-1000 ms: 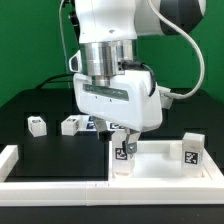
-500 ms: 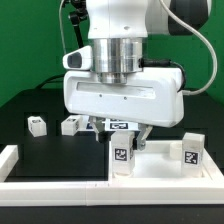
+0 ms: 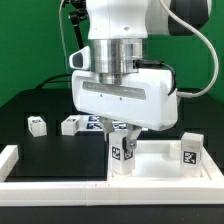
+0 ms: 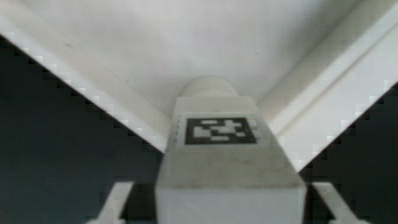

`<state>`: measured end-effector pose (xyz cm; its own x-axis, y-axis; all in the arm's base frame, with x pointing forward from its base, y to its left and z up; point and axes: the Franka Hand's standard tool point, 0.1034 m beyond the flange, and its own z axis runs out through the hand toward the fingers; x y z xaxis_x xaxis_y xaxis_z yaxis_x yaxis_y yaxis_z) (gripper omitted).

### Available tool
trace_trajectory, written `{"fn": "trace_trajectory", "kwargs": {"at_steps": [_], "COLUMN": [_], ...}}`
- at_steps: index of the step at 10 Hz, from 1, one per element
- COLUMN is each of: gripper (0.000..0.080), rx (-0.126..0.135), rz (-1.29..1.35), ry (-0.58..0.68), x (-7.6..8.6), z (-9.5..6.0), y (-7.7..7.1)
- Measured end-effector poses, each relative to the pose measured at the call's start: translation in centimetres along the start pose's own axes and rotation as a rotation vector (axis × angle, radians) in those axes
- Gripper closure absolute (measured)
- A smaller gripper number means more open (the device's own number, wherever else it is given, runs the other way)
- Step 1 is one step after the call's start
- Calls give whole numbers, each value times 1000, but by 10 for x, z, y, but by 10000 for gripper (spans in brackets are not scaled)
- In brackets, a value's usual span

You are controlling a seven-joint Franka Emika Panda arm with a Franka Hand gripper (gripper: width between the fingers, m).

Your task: Assemble square table

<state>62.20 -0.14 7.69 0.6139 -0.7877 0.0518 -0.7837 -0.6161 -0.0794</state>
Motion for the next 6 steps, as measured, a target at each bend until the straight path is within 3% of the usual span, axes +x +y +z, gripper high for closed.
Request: {"fn": "trace_trajectory", "kwargs": {"at_steps": [3,5,6], "gripper": [510,509,509], "rx": [-23,-10,-17], "rz": [548,898,957], "ry": [-118,-185,-186], "x": [8,8,8], "z": [2,3,3], "y": [-1,0,0]}}
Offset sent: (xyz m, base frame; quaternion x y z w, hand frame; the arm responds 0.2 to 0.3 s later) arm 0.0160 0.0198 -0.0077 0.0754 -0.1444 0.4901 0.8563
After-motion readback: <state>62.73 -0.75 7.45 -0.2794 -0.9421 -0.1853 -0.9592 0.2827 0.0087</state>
